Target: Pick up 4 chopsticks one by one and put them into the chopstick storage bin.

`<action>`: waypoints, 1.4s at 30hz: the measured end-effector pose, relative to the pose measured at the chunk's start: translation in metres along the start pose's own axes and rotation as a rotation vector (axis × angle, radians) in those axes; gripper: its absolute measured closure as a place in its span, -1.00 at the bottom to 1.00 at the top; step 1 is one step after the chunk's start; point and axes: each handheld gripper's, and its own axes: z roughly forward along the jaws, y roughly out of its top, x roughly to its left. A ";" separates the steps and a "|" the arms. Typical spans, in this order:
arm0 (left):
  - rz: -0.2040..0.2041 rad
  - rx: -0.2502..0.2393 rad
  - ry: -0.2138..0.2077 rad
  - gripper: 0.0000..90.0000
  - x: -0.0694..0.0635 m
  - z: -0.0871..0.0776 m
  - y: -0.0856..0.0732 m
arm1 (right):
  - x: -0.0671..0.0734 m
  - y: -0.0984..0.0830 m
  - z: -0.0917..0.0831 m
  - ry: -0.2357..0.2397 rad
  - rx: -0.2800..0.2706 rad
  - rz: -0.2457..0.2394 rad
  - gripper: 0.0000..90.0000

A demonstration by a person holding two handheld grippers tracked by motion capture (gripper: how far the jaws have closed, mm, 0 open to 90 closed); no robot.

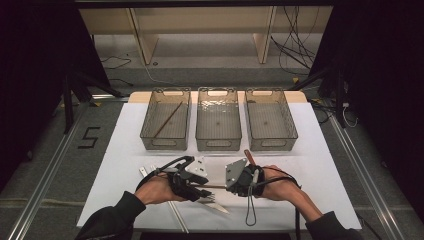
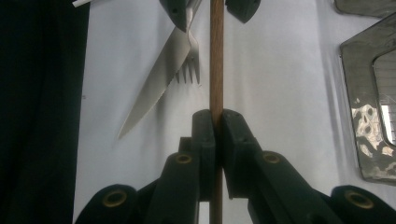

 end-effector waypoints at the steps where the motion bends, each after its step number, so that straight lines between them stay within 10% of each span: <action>1: 0.002 0.002 -0.002 0.35 0.000 0.000 0.000 | 0.000 0.000 0.000 0.002 -0.001 0.002 0.89; 23: 0.071 0.023 -0.054 0.84 -0.005 0.001 -0.001 | 0.005 0.000 0.000 -0.003 -0.010 -0.065 0.80; 42: -0.180 -0.070 0.133 0.85 0.031 -0.022 -0.027 | -0.011 -0.019 -0.030 -0.188 -0.241 0.303 -0.12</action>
